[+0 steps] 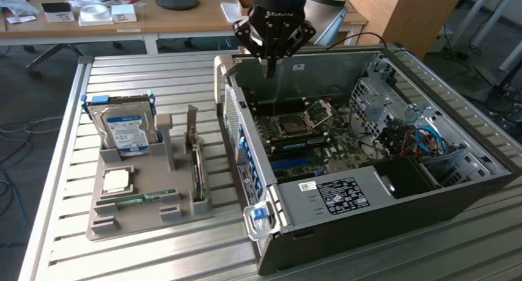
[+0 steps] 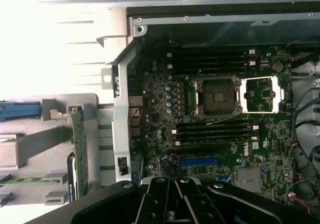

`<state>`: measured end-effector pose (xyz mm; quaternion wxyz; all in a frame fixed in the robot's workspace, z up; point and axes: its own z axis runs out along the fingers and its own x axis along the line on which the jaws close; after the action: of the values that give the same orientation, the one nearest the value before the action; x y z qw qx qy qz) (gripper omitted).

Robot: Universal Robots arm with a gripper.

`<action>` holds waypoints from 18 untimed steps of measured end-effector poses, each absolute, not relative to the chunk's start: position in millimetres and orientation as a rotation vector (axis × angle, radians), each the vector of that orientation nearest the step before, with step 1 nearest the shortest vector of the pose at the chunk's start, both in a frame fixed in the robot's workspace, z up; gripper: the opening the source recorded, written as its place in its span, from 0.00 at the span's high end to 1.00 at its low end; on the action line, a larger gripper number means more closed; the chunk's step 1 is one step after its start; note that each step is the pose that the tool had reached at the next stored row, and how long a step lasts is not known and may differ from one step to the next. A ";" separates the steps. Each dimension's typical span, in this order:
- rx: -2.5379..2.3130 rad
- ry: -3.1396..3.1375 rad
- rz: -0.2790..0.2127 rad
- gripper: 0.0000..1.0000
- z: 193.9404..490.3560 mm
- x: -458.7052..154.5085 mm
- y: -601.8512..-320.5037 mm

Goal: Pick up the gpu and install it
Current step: 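Reach for the gpu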

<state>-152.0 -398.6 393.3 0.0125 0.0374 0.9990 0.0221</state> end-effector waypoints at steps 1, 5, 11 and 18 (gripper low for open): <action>0.117 3.114 0.069 0.89 393.3 -152.5 -398.6; 0.117 3.114 0.069 0.89 393.3 -154.5 -398.6; 0.117 3.114 0.069 0.89 393.3 -158.6 -398.6; 0.117 3.114 0.069 0.89 393.3 -166.8 -398.6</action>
<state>-166.8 -398.6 393.3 0.0125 0.0375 0.9990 0.0221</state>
